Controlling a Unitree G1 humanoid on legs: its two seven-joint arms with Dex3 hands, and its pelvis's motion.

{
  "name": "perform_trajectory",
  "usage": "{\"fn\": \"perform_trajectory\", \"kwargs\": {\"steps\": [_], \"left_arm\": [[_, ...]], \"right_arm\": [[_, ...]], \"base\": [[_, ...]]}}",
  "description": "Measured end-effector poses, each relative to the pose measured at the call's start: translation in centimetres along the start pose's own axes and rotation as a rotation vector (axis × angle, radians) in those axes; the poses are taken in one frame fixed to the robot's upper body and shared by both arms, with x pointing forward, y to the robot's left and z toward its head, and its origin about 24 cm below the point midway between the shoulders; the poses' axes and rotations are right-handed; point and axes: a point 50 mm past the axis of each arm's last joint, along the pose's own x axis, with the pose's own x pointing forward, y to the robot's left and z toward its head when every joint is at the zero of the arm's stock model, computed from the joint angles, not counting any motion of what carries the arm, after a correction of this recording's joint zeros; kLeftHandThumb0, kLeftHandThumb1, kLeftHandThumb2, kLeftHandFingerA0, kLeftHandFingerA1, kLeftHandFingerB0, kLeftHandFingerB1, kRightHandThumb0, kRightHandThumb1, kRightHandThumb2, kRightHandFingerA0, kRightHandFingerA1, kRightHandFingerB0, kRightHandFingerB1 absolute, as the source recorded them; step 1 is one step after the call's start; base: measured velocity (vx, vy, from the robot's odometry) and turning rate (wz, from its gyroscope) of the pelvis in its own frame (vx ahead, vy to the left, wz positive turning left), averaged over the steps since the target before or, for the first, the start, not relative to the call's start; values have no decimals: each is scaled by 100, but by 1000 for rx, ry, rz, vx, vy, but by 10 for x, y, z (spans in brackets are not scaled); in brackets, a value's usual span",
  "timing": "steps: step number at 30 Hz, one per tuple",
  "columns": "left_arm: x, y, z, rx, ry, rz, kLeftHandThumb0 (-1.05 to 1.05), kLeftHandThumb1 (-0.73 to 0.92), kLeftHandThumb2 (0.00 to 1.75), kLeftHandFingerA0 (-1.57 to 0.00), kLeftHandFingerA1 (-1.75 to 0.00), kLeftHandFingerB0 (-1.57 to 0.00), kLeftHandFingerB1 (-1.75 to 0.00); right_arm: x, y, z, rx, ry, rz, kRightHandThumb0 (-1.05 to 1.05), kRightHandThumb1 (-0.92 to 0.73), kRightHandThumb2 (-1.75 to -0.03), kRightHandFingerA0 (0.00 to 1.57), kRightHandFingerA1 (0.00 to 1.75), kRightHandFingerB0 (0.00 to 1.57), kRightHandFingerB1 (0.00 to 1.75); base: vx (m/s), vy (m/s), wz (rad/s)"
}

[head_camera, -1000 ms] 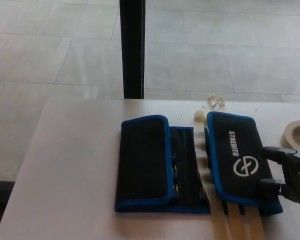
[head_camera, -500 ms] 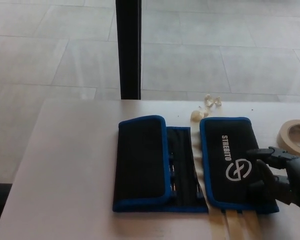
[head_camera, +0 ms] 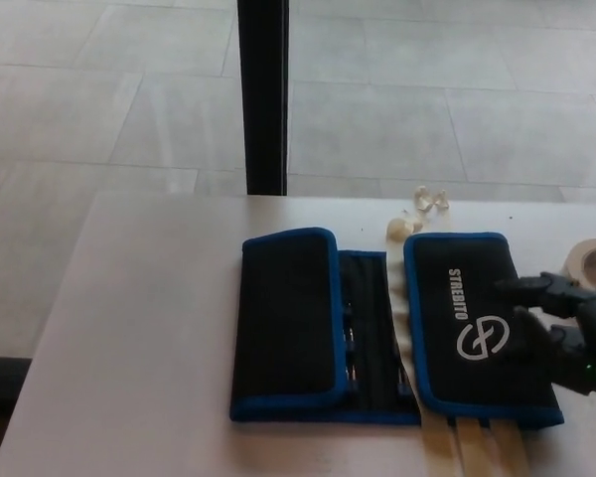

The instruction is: The robot uses its right hand to lift an edge of the toolkit kept in middle of the desk and make one fold in it

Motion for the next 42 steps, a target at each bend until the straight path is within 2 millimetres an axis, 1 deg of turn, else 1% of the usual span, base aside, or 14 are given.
{"fn": "perform_trajectory", "kwargs": {"steps": [4,6,7,8,19,21,22,23,25,31,36,37,38,42], "left_arm": [[0,0,0,-3,0,0,-74,90,67,-42,-63,-33,-49],[0,0,0,-3,0,0,-74,90,67,-43,-63,-36,-49],[0,0,0,-4,-1,0,-74,90,67,-43,-64,-34,-49],[0,0,0,-4,-1,0,-75,91,67,-43,-63,-34,-49],[0,0,0,-3,-1,-1,-74,91,67,-42,-64,-34,-50],[0,0,0,-3,-1,-2,-74,92,66,-46,-66,-33,-50],[0,0,0,-3,-1,-2,-74,91,67,-46,-65,-35,-49],[0,0,0,-3,-1,-2,-75,91,67,-47,-64,-36,-49],[0,-1,0,-2,-1,-2,-75,91,67,-46,-65,-38,-51],[0,-1,-1,-2,2,-4,-75,91,67,-43,-64,-35,-49],[0,-2,-2,-2,4,-6,-75,91,66,-46,-66,-38,-51],[0,-2,-2,-2,5,-6,-76,91,67,-47,-67,-38,-51],[0,-2,-3,-2,6,-6,-75,90,67,-47,-66,-37,-49],[0,-2,-5,-1,12,-6,-75,90,66,-48,-66,-37,-50]], "right_arm": [[-9,-32,14,75,-47,-89,-55,-62,-92,53,58,40,52],[-11,-42,16,100,-55,-120,-51,-80,-62,59,45,41,38],[-15,-55,17,129,-59,-159,-51,-67,-91,52,57,35,51],[-17,-62,18,144,-61,-180,-45,-77,-61,61,46,45,39],[-52,-150,-2,327,-37,-487,-70,-71,-62,82,61,53,53],[-61,-164,-13,374,-13,-546,-70,-58,-106,83,81,48,71],[-65,-170,-19,400,1,-574,-74,-73,-62,83,80,47,74],[-67,-172,-21,408,6,-584,-74,-57,-105,81,81,47,73],[-80,-184,-39,484,46,-660,-73,-71,-61,82,81,51,76],[-108,-197,-88,677,144,-827,-68,-79,-60,44,110,11,92],[-133,-194,-128,875,206,-975,-66,-84,-64,59,131,39,108],[-139,-192,-137,931,220,-1013,-64,-85,-65,89,145,54,124],[-143,-189,-145,973,233,-1042,-67,-85,-63,82,145,24,114],[-157,-175,-172,1143,276,-1144,-68,-79,-64,82,130,30,92]], "base": [[0,0,2],[0,0,0],[0,0,0],[0,0,0],[0,0,0],[0,0,0],[0,0,0],[0,0,0],[0,0,0],[0,0,0],[0,0,0],[0,0,0],[0,0,0],[0,0,0]]}}
